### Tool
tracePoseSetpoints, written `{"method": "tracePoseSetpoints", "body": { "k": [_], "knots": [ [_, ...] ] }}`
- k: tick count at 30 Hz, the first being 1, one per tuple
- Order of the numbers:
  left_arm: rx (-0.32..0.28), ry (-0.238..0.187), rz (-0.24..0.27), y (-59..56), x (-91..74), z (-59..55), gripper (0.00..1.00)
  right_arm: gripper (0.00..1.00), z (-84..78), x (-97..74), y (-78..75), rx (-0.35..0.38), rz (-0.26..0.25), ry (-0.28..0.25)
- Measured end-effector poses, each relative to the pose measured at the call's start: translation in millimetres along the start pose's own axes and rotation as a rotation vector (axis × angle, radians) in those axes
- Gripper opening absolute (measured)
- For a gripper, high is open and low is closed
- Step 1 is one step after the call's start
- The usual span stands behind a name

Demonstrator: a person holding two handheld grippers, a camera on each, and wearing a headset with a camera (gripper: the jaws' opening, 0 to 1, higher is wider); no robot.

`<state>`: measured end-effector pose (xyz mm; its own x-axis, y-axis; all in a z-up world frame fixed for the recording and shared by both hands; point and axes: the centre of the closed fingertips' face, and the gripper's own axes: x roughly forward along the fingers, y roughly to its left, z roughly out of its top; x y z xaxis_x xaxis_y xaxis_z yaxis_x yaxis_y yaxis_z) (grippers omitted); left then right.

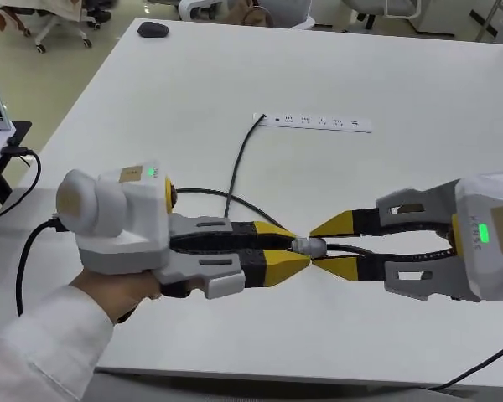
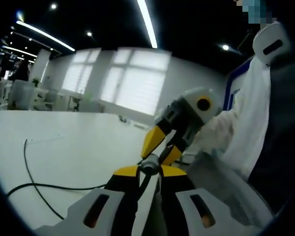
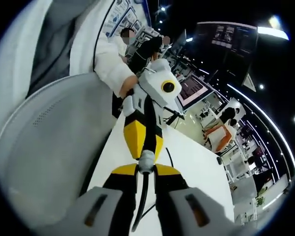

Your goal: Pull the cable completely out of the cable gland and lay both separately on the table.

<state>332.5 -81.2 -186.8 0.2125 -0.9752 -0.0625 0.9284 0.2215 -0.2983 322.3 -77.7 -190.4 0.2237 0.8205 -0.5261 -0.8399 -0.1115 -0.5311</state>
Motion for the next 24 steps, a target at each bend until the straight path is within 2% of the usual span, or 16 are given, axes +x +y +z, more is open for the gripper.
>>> {"method": "tracePoseSetpoints", "body": {
  "k": [1,2,4,5,6,7,8,9,10,12,13,14,15,16,18,24],
  "knots": [
    [0.029,0.001,0.003,0.1,-1.8,1.7,0.16,0.11,2.7,0.8,-1.1,0.013,-0.006,-0.016],
    [0.034,-0.002,0.001,-1.4,-2.3,2.3,0.16,0.11,4.6,1.0,-1.1,0.042,0.000,-0.031],
    [0.061,-0.032,0.017,-0.1,-3.8,10.9,0.16,0.12,10.4,-0.4,-10.0,0.051,-0.034,-0.061],
    [0.059,-0.045,0.011,-1.1,-6.2,13.9,0.16,0.12,16.1,-2.1,-10.8,0.126,-0.023,-0.103],
    [0.062,-0.054,0.015,-0.7,-7.5,16.3,0.16,0.14,18.2,-4.0,-13.7,0.175,-0.023,-0.121],
    [0.069,-0.065,0.019,-0.6,-8.5,19.0,0.16,0.20,21.7,-8.4,-21.7,0.222,-0.038,-0.162],
    [0.091,-0.085,0.017,-1.8,-9.2,23.7,0.16,0.24,25.4,-11.0,-23.1,0.268,-0.024,-0.199],
    [0.102,-0.096,0.010,-3.9,-9.3,26.3,0.16,0.25,29.3,-14.4,-22.5,0.352,0.006,-0.241],
    [0.114,-0.114,-0.006,-8.1,-9.3,30.3,0.16,0.23,33.2,-18.3,-25.3,0.466,0.033,-0.296],
    [0.141,-0.134,-0.020,-13.5,-8.9,34.9,0.16,0.20,34.6,-24.0,-33.8,0.606,0.042,-0.366],
    [0.153,-0.139,-0.021,-14.5,-8.9,36.0,0.16,0.20,36.0,-25.2,-34.5,0.626,0.048,-0.384],
    [0.154,-0.142,-0.025,-15.9,-9.2,36.9,0.16,0.20,39.0,-28.4,-33.8,0.682,0.078,-0.423],
    [0.158,-0.147,-0.026,-16.1,-9.4,38.0,0.16,0.19,38.2,-29.5,-34.8,0.697,0.076,-0.431],
    [0.162,-0.154,-0.027,-16.3,-9.8,39.3,0.16,0.17,36.8,-31.0,-36.0,0.680,0.068,-0.442],
    [0.169,-0.161,-0.027,-16.8,-10.3,41.0,0.16,0.15,38.5,-32.5,-33.0,0.719,0.093,-0.467],
    [0.177,-0.171,-0.039,-19.9,-9.9,43.1,0.16,0.15,38.5,-27.4,-23.0,0.737,0.127,-0.468]
  ]
}}
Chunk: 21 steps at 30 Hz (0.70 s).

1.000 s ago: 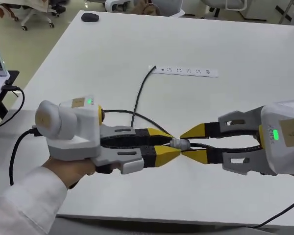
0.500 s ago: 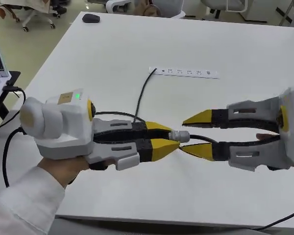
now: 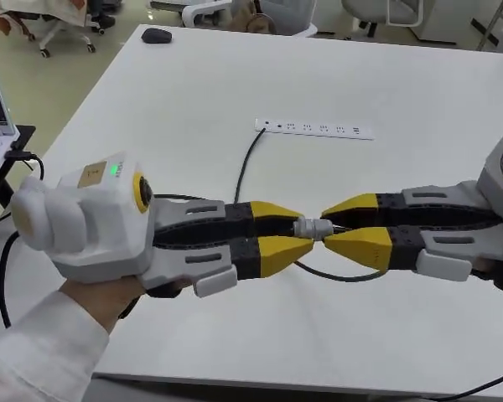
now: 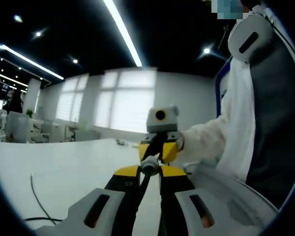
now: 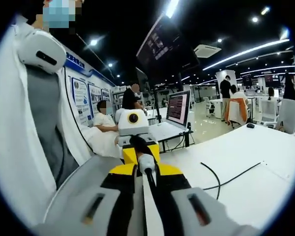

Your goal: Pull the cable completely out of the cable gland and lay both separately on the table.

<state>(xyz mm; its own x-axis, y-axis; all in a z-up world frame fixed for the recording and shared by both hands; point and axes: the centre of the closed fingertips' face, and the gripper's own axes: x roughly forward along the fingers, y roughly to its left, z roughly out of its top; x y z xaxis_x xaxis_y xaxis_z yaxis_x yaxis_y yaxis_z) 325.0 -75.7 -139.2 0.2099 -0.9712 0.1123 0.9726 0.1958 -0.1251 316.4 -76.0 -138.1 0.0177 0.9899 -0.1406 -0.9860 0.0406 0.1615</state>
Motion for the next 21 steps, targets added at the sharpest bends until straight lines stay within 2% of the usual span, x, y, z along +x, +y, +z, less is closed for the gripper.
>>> {"method": "tracePoseSetpoints", "body": {
  "k": [3,6,13,21],
  "knots": [
    [0.004,0.004,-0.006,-1.1,0.4,-0.6,0.16,0.12,-1.2,0.3,-0.3,0.039,0.007,-0.017],
    [0.011,0.016,-0.005,-1.0,0.8,-2.6,0.16,0.12,-3.7,0.7,-0.1,0.033,0.010,-0.011],
    [0.006,0.004,-0.002,0.3,0.2,-0.2,0.16,0.11,-5.0,3.3,0.1,0.020,0.024,-0.008],
    [-0.072,0.017,-0.009,-0.9,0.0,-2.1,0.15,0.09,-6.4,3.7,2.3,-0.012,0.039,-0.001]
  ]
}}
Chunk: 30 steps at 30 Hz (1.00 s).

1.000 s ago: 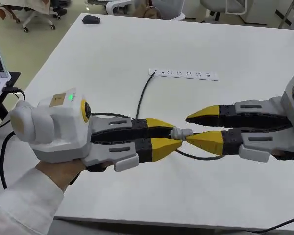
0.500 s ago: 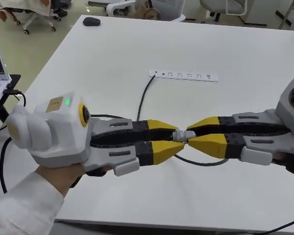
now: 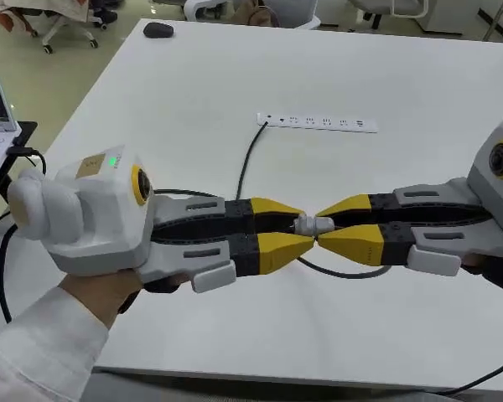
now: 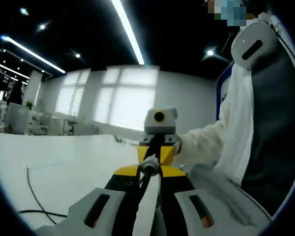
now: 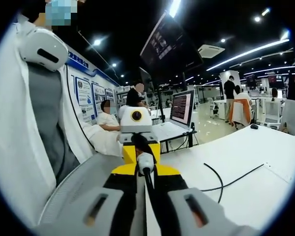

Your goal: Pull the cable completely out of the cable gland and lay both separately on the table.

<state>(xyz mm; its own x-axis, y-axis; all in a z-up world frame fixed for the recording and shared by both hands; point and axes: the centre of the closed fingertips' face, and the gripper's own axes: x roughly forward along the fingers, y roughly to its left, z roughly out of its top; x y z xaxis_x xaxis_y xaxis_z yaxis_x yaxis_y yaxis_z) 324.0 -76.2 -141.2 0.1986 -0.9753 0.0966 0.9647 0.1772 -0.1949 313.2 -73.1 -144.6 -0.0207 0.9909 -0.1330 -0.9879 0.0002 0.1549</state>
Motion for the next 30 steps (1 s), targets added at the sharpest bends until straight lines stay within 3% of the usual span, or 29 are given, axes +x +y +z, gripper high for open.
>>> {"method": "tracePoseSetpoints", "body": {
  "k": [7,10,12,14,16,18,21,30],
  "knots": [
    [-0.127,0.040,-0.017,-5.3,-0.3,-7.9,0.15,0.08,-3.4,1.2,7.4,-0.076,0.009,0.020],
    [-0.165,0.066,-0.049,-10.6,1.0,-8.6,0.14,0.07,-1.0,1.1,10.3,-0.110,0.020,0.005],
    [-0.183,0.067,-0.045,-8.7,1.5,-6.5,0.14,0.07,0.0,0.1,10.7,-0.133,0.018,0.015],
    [-0.219,0.039,-0.063,-10.6,2.1,0.6,0.14,0.07,7.7,-2.1,10.9,-0.132,0.026,-0.027],
    [-0.255,0.046,-0.071,-10.3,3.8,1.1,0.13,0.07,10.3,-2.5,11.2,-0.166,0.026,-0.033],
    [-0.244,0.064,-0.067,-8.8,5.6,-1.3,0.13,0.07,8.1,-3.6,11.1,-0.166,0.022,0.008],
    [-0.265,0.108,-0.072,-12.1,7.4,-7.2,0.13,0.07,3.3,-5.1,14.1,-0.242,0.012,0.061],
    [-0.407,0.104,-0.095,-15.8,6.9,-9.4,0.13,0.06,2.2,-6.4,22.2,-0.363,0.001,0.106]
  ]
}}
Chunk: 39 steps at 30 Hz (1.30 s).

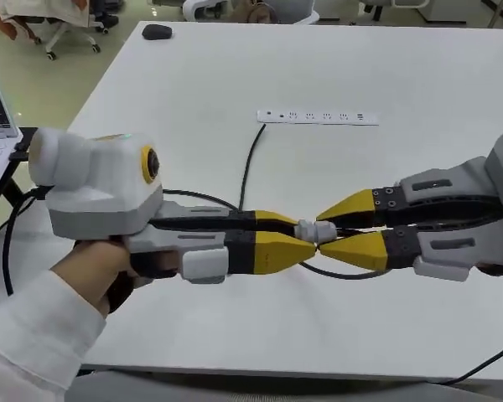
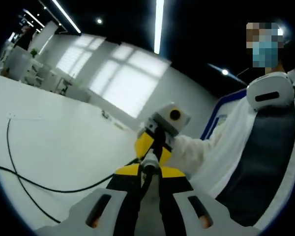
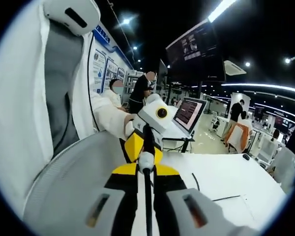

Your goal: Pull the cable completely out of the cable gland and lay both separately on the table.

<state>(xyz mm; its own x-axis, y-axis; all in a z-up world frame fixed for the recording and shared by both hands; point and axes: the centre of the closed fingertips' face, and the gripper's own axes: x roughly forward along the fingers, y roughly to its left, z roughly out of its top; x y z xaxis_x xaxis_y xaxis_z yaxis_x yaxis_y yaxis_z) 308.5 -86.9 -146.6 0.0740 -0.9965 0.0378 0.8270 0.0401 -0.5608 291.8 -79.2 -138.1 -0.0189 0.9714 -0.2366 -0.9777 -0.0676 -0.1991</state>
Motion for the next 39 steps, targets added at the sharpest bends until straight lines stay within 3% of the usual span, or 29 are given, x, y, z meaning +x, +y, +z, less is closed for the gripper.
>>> {"method": "tracePoseSetpoints", "body": {
  "k": [2,3,4,6,7,8,9,11,13,15,16,17,18,19,20,22,24,27,34,39],
  "knots": [
    [-0.031,-0.002,-0.005,-0.2,-0.3,-0.8,0.13,0.06,-0.8,0.2,0.6,-0.035,-0.001,0.008],
    [-0.063,-0.002,-0.012,-0.6,-1.1,-1.6,0.13,0.06,-0.5,0.6,1.4,-0.112,0.001,0.018],
    [-0.105,-0.007,-0.024,-1.7,-1.9,-2.4,0.13,0.06,-0.3,1.4,2.1,-0.130,0.003,0.022],
    [-0.120,-0.007,-0.027,-0.5,-2.6,-3.4,0.13,0.07,-0.8,2.9,3.9,-0.144,0.008,0.028],
    [-0.117,-0.006,-0.022,1.0,-3.0,-3.5,0.13,0.07,-1.9,3.3,2.8,-0.216,0.006,0.034],
    [-0.126,-0.004,-0.022,1.3,-3.0,-3.9,0.13,0.07,-3.1,3.9,3.4,-0.214,0.008,0.038],
    [-0.137,0.005,-0.022,1.4,-2.9,-5.6,0.13,0.07,-5.2,4.1,3.9,-0.140,0.012,0.042],
    [-0.129,-0.002,-0.018,1.5,-3.5,-4.7,0.13,0.08,-5.3,4.3,2.9,-0.172,0.000,0.027],
    [-0.076,0.009,0.001,3.4,-4.3,-4.4,0.14,0.09,-5.9,5.2,0.6,-0.156,-0.004,0.025],
    [-0.038,0.007,-0.001,1.0,-4.1,-1.0,0.14,0.10,-4.7,6.1,-1.5,-0.064,-0.015,-0.009],
    [0.089,0.013,0.017,1.4,-2.8,1.5,0.14,0.11,-5.9,5.6,-3.3,0.032,-0.009,-0.013],
    [0.131,0.010,0.029,2.0,-2.3,3.5,0.14,0.12,-7.6,5.0,-6.9,0.103,-0.014,-0.015],
    [0.157,0.022,0.040,1.8,-2.0,3.7,0.14,0.15,-5.6,4.9,-8.4,0.223,0.003,-0.049],
    [0.225,0.045,0.035,-2.4,-1.3,3.6,0.15,0.20,-5.8,4.2,-9.9,0.284,0.010,-0.064],
    [0.314,0.037,0.049,-4.6,-0.4,8.3,0.15,0.26,-7.1,3.3,-15.2,0.259,-0.005,-0.075],
    [0.397,0.040,0.056,-8.3,0.1,12.9,0.15,0.24,-4.7,0.0,-15.5,0.321,0.002,-0.120],
    [0.428,0.025,0.063,-9.4,-1.9,16.7,0.15,0.20,1.5,-2.5,-14.0,0.393,0.031,-0.172],
    [0.475,0.031,0.071,-9.4,-3.4,13.4,0.15,0.14,14.7,-8.1,-16.8,0.425,0.037,-0.256],
    [0.480,-0.019,0.073,-11.5,-3.9,18.9,0.15,0.15,13.5,-8.5,-14.4,0.458,0.056,-0.253],
    [0.469,-0.020,0.067,-12.1,-3.2,19.0,0.15,0.12,14.5,-5.8,-13.7,0.445,0.053,-0.255]
  ]
}}
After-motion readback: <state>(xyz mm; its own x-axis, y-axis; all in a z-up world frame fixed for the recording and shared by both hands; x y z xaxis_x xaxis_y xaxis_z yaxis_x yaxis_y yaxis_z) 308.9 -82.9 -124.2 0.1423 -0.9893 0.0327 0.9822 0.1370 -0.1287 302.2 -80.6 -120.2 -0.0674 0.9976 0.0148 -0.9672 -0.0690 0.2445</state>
